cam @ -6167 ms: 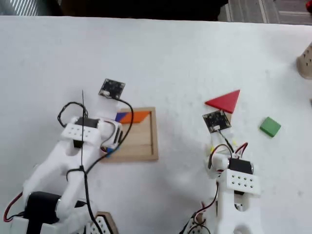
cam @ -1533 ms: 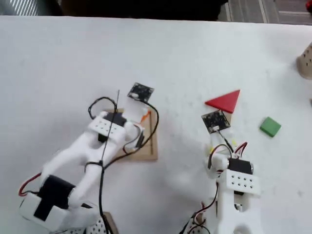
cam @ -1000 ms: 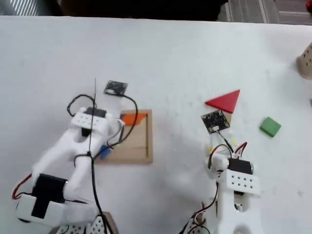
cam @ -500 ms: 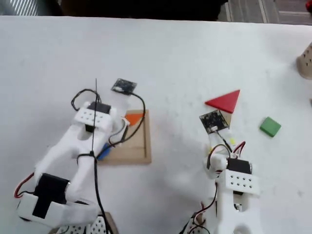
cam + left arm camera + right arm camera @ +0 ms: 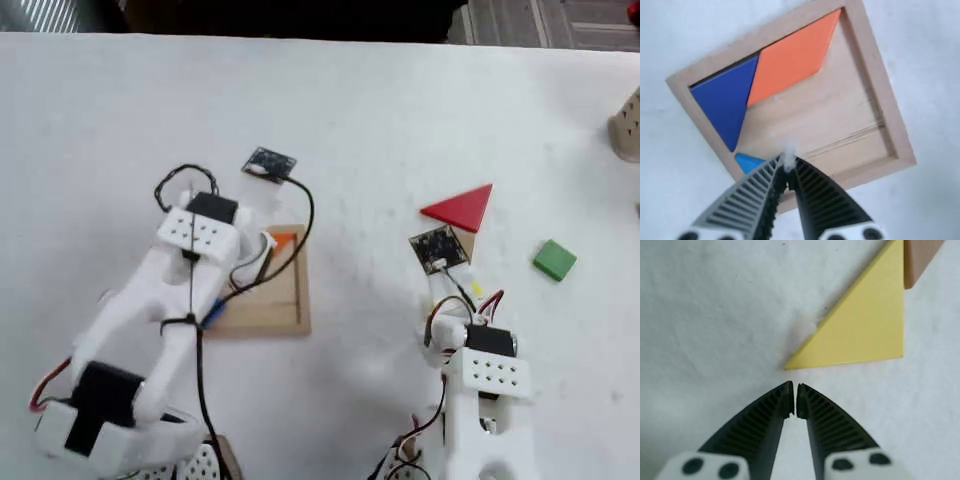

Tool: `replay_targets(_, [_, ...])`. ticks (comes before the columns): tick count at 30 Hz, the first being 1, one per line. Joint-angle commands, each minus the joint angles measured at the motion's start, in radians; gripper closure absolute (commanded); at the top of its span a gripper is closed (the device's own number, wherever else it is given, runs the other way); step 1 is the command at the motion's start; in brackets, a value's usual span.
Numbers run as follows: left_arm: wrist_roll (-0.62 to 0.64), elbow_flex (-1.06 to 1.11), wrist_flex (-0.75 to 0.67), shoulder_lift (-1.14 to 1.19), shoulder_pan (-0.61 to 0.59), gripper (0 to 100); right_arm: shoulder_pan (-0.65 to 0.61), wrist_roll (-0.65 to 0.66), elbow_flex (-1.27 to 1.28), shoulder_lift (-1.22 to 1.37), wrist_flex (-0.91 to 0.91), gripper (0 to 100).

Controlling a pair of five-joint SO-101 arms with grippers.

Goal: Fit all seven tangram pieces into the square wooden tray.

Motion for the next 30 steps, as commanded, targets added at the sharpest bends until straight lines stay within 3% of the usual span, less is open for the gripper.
replay_targets(1, [-0.018, 0.023, 0.038, -0.240, 0.004, 98, -0.004, 0.008, 0.006, -0.021, -0.022, 97.8])
replay_targets(5, [-0.018, 0.178, 0.003, -0.507, -0.048, 98, -0.004, 0.008, 0.008, -0.021, -0.022, 97.8])
replay_targets(10, [-0.018, 0.347, -0.071, -0.697, -0.219, 97, -0.004, 0.008, 0.008, -0.021, -0.022, 97.8])
replay_targets(15, [-0.011, 0.393, -0.164, -0.710, -0.539, 98, -0.002, 0.014, 0.008, -0.022, -0.022, 97.8])
replay_targets(18, [-0.009, 0.453, -0.261, -0.657, -0.665, 98, 0.024, 0.014, 0.003, -0.022, -0.022, 97.8])
replay_targets(25, [0.043, 0.488, -0.345, -0.570, -0.714, 97, 0.186, 0.018, -0.189, -0.015, 0.064, 97.8])
replay_targets(30, [0.061, 0.491, -0.345, -0.568, -0.711, 97, 0.302, 0.183, -0.422, -0.013, 0.223, 97.7])
